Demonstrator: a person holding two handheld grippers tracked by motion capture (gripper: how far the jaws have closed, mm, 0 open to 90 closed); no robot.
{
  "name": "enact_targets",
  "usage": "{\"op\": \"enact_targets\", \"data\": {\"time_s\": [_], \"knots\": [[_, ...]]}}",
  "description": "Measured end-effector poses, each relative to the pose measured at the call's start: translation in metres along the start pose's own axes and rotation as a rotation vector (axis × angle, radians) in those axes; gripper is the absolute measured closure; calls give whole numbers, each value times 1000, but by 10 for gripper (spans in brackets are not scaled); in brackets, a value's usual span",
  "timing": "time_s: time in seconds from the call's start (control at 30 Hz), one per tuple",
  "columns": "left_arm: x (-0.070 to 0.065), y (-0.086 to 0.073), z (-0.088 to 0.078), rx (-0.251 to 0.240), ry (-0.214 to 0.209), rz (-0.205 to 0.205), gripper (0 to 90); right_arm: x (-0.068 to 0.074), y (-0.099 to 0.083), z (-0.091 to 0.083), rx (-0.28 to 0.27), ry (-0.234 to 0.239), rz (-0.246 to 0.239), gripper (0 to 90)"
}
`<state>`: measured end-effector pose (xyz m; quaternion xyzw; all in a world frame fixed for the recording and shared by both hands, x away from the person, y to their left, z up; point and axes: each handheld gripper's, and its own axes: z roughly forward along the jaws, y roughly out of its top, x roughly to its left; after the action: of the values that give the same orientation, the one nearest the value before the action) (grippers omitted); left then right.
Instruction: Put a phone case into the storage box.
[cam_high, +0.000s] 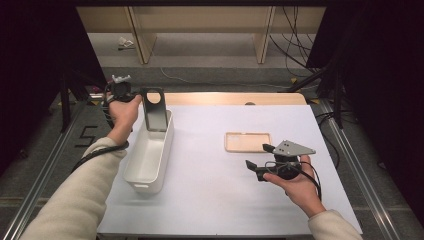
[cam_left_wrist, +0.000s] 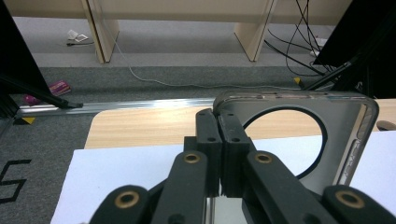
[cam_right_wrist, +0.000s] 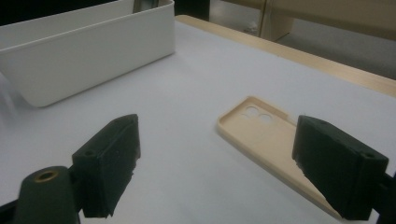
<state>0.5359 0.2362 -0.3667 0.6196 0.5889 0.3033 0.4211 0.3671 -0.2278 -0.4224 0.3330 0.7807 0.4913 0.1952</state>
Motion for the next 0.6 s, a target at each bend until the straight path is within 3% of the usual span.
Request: {"op": "enact_targets", "data": {"time_s": [0.6], "knots": [[-2, -7, 6, 22, 7, 10, 881, 0, 0, 0, 3, 3, -2, 162]]}}
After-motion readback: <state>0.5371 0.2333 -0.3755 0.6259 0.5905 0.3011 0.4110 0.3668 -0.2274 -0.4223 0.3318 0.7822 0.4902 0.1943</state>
